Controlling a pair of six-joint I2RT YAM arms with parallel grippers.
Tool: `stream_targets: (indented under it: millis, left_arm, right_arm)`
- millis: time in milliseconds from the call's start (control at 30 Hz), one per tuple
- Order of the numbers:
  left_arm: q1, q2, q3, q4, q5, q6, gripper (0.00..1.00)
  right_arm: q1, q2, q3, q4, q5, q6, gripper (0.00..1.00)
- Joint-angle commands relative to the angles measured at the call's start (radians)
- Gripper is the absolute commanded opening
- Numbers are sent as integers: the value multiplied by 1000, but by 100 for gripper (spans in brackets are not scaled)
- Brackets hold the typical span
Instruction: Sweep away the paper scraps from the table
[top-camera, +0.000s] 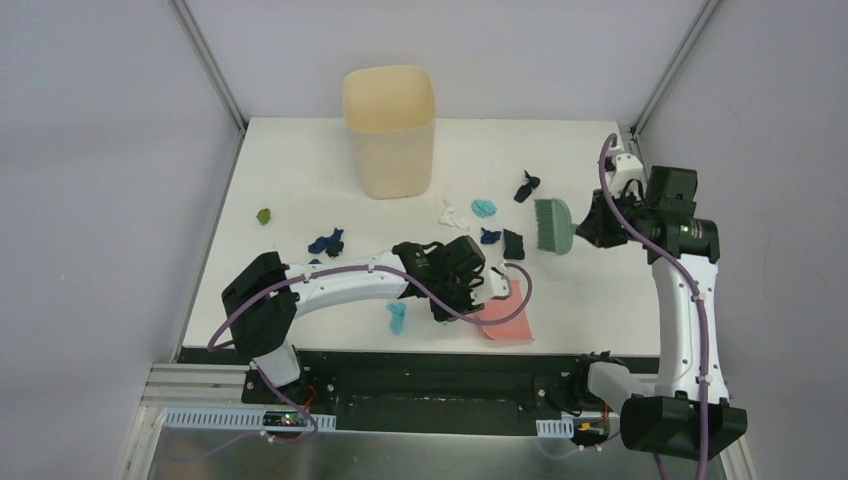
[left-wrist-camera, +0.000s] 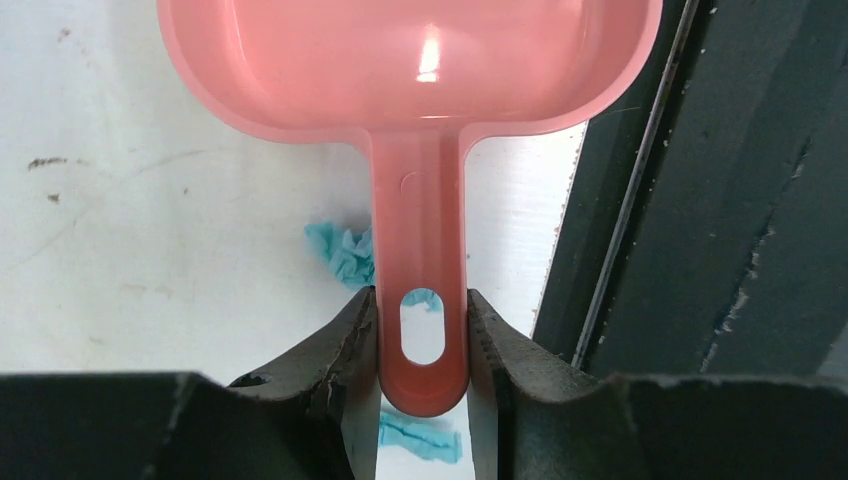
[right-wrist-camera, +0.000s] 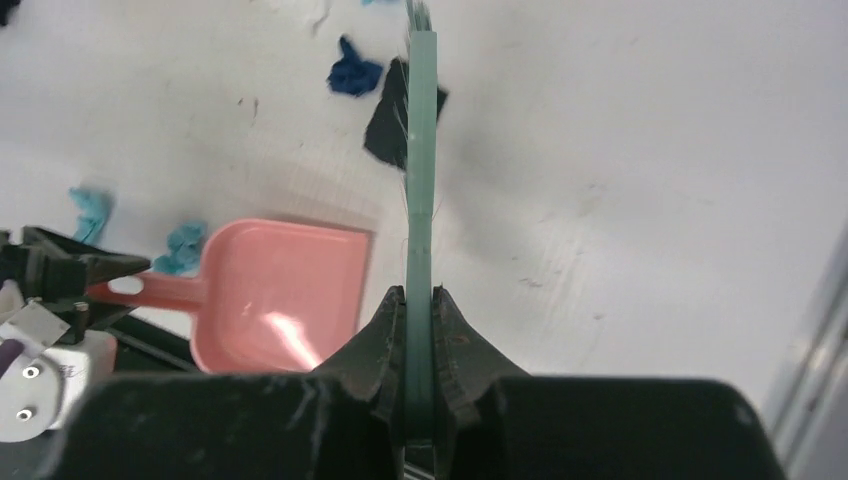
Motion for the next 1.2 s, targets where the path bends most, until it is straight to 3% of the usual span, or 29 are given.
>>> stream_targets:
  millis: [0,367,533,700,967,1167]
  left_arm:
    - [72,-57,121,-114,-51,-149,10]
    - [183,-18,128,-174,-229,-213,3]
    - [215,17,137,-192,-189,-216,3]
    - [223,47,144,-221,-116,-207,3]
    - [225,63,143,-221,-102,-209,2]
    - [224,66,135,-207,-104,-205,3]
  right_arm:
    - [25,92,214,-46,197,-51,0]
    - [287,499,502,0,663,-161,0]
    - [372,646,572,132,870,-222,0]
    - [398,857,732,152,953,-273,0]
    - [418,1066,909,91,898,-297,0]
    - [436,1016,886,-78,602,-177,0]
